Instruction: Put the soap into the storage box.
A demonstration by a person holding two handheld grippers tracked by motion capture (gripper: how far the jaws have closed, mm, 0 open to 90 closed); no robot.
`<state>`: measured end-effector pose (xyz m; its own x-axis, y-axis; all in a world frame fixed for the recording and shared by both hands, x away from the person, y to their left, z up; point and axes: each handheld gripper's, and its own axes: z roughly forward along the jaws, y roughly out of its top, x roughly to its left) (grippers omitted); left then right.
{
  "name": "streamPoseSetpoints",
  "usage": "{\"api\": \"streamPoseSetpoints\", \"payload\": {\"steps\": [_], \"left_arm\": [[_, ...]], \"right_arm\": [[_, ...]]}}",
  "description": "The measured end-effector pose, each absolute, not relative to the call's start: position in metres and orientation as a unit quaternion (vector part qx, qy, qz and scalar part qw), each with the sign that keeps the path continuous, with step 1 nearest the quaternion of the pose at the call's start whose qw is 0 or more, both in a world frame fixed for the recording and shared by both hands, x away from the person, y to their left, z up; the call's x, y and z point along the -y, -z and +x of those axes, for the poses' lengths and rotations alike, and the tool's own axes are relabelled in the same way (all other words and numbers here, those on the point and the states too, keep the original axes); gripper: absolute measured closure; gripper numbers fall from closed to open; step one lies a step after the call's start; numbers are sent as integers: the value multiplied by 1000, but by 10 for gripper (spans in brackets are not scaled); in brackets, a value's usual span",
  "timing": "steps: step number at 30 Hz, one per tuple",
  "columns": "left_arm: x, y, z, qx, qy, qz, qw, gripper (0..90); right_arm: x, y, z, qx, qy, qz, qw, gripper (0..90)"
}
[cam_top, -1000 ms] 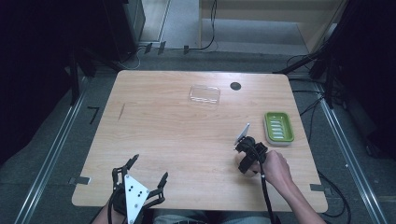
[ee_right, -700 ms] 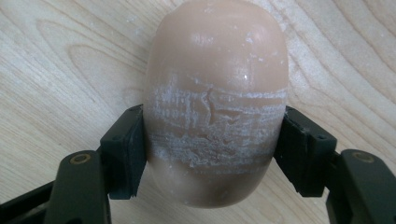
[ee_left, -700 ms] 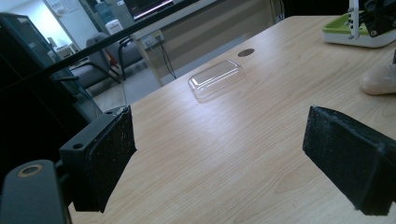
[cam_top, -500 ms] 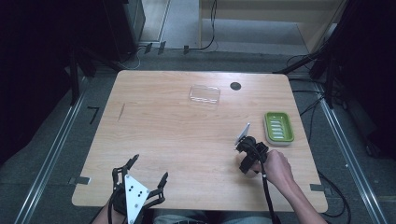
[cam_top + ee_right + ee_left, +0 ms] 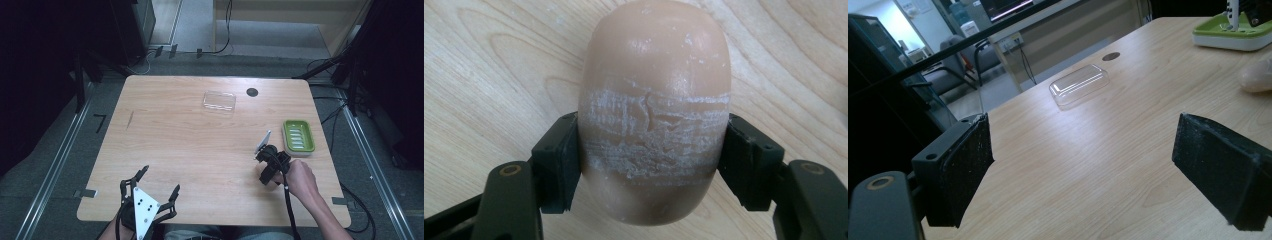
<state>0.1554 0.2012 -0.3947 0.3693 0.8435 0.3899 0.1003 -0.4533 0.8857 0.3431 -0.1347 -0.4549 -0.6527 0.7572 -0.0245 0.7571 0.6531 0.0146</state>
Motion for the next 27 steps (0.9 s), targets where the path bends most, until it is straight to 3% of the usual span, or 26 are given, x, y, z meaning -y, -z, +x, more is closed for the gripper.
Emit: {"api": "streamPoseSetpoints", "payload": {"steps": [27], "left_arm": [[-202, 394, 155, -329, -456, 719, 408, 99]], "right_arm": [[163, 447, 343, -899, 4, 438, 16, 331]]}}
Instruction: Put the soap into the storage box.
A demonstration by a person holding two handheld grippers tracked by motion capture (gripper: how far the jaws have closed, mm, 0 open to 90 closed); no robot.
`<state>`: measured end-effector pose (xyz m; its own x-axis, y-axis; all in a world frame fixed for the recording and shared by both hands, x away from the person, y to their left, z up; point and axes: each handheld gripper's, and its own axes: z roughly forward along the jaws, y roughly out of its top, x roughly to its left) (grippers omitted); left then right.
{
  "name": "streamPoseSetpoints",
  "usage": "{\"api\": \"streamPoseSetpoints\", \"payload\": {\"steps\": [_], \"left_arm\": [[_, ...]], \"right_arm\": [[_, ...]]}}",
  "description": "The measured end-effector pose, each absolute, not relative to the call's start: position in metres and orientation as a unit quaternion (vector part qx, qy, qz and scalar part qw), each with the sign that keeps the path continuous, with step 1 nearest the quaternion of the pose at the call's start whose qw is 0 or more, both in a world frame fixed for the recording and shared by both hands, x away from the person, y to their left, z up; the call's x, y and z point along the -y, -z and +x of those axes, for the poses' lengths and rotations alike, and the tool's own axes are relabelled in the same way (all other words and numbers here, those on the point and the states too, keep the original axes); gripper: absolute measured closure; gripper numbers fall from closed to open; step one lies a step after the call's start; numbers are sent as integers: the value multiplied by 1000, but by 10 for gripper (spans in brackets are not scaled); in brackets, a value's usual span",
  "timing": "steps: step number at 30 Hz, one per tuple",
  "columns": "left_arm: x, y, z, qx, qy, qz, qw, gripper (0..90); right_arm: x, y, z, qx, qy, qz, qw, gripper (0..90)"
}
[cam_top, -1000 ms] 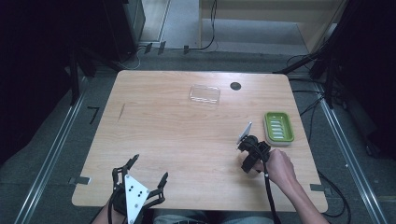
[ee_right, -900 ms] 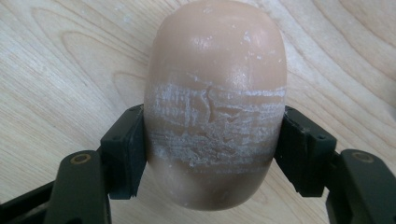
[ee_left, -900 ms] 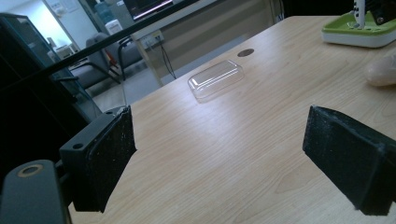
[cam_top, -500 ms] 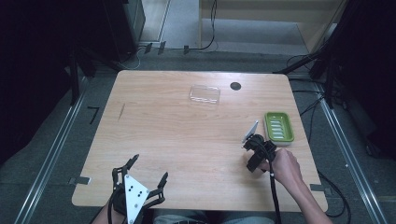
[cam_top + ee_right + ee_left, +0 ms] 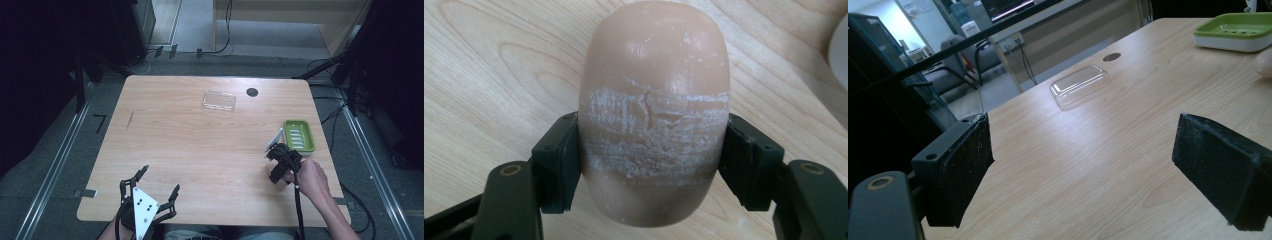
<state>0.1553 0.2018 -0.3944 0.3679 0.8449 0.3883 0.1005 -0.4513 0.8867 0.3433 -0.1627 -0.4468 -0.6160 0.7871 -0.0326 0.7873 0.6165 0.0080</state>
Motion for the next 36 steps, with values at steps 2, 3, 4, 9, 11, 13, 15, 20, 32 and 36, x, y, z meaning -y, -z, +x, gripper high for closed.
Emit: {"api": "streamPoseSetpoints", "payload": {"steps": [2, 3, 4, 9, 11, 13, 15, 20, 32, 36], "left_arm": [[-202, 394, 155, -329, -456, 720, 407, 99], [-202, 394, 155, -328, -456, 720, 407, 99], [-202, 394, 155, -328, -456, 720, 408, 99], [-202, 394, 155, -328, -456, 720, 408, 99], [-202, 394, 155, -328, -457, 720, 407, 99], [-202, 394, 155, -328, -457, 720, 408, 99], [-202, 394, 155, -328, -457, 720, 408, 99], [-202, 394, 155, -328, -457, 720, 408, 99], [-201, 395, 155, -328, -457, 719, 408, 99], [-201, 395, 155, -328, -456, 720, 408, 99]], "right_arm": [[165, 446, 343, -897, 3, 441, 17, 331], [166, 445, 343, -897, 4, 442, 17, 332], [168, 445, 344, -898, 4, 439, 19, 332], [174, 443, 344, -895, 5, 445, 20, 332], [175, 442, 345, -894, 5, 447, 19, 332], [177, 441, 345, -893, 4, 449, 19, 332], [179, 440, 345, -893, 4, 450, 21, 332], [184, 438, 346, -890, 4, 455, 21, 332], [198, 432, 350, -882, -2, 470, 24, 332], [203, 430, 351, -880, -8, 475, 26, 332]]}}
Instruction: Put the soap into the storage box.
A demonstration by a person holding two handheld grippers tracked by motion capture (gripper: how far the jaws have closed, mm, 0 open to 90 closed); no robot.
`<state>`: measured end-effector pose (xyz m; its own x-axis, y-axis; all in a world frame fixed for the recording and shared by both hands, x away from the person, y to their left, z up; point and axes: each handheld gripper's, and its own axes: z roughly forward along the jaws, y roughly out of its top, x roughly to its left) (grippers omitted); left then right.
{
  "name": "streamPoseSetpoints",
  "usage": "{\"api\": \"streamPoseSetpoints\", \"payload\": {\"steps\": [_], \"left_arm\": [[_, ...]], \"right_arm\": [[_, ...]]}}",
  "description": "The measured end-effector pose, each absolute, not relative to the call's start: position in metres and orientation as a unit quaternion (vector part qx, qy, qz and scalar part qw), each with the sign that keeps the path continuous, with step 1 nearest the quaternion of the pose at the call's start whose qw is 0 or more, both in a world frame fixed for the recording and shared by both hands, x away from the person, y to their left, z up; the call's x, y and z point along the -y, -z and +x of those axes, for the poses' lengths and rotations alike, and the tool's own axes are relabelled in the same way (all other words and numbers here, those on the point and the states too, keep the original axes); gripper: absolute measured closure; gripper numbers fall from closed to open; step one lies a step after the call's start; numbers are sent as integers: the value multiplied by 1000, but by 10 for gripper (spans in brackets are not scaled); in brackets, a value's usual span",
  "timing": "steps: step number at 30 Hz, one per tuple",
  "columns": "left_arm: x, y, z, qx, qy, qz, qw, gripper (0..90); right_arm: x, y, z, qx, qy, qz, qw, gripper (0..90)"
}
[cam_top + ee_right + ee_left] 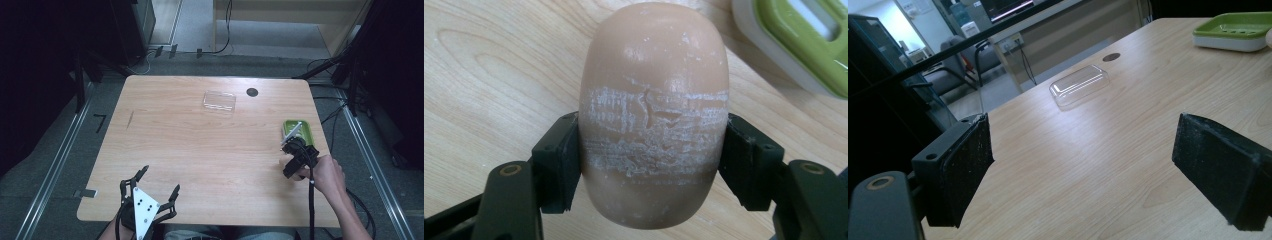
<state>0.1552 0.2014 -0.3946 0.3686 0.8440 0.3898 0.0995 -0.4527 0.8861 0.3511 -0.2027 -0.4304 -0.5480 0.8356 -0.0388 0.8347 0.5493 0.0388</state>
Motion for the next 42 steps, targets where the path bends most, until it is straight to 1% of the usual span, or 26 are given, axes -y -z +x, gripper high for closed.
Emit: {"api": "streamPoseSetpoints", "payload": {"steps": [13, 42], "left_arm": [[-201, 395, 155, -328, -456, 721, 406, 99], [-199, 395, 157, -325, -455, 723, 405, 99]], "right_arm": [[213, 423, 359, -871, -8, 490, 36, 332], [227, 416, 383, -857, -8, 514, 34, 332]]}}
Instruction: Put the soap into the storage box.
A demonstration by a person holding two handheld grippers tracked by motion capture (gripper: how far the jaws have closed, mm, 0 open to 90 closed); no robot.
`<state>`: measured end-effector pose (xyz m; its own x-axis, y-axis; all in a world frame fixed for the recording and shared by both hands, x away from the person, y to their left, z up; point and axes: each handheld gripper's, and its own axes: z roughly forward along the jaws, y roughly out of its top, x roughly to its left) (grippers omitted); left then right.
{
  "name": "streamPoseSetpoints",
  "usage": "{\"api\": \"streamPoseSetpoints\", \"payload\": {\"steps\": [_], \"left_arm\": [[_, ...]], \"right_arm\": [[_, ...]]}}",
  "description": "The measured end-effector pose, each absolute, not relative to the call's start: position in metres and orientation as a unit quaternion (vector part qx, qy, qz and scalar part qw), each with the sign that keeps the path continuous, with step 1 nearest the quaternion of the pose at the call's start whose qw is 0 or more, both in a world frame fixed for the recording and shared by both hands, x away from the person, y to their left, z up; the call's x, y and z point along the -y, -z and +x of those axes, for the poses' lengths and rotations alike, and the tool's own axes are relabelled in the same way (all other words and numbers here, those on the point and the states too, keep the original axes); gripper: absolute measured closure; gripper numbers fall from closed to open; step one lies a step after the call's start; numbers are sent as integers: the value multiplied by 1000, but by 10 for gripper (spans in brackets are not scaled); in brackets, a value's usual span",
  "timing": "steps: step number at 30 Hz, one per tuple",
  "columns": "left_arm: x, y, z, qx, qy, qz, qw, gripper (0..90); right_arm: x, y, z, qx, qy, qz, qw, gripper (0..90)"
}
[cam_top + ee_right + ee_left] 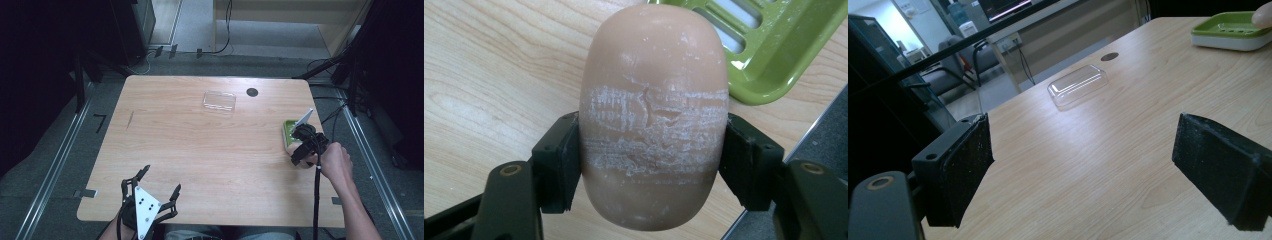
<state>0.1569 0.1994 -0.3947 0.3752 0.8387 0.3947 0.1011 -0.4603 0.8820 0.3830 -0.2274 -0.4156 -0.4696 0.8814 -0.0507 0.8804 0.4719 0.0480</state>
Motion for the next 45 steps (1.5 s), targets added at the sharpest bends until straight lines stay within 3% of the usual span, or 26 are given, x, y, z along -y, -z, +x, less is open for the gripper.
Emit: {"api": "streamPoseSetpoints", "payload": {"steps": [45], "left_arm": [[-199, 395, 157, -325, -454, 725, 403, 99]], "right_arm": [[235, 400, 439, -838, -35, 543, 39, 333]]}}
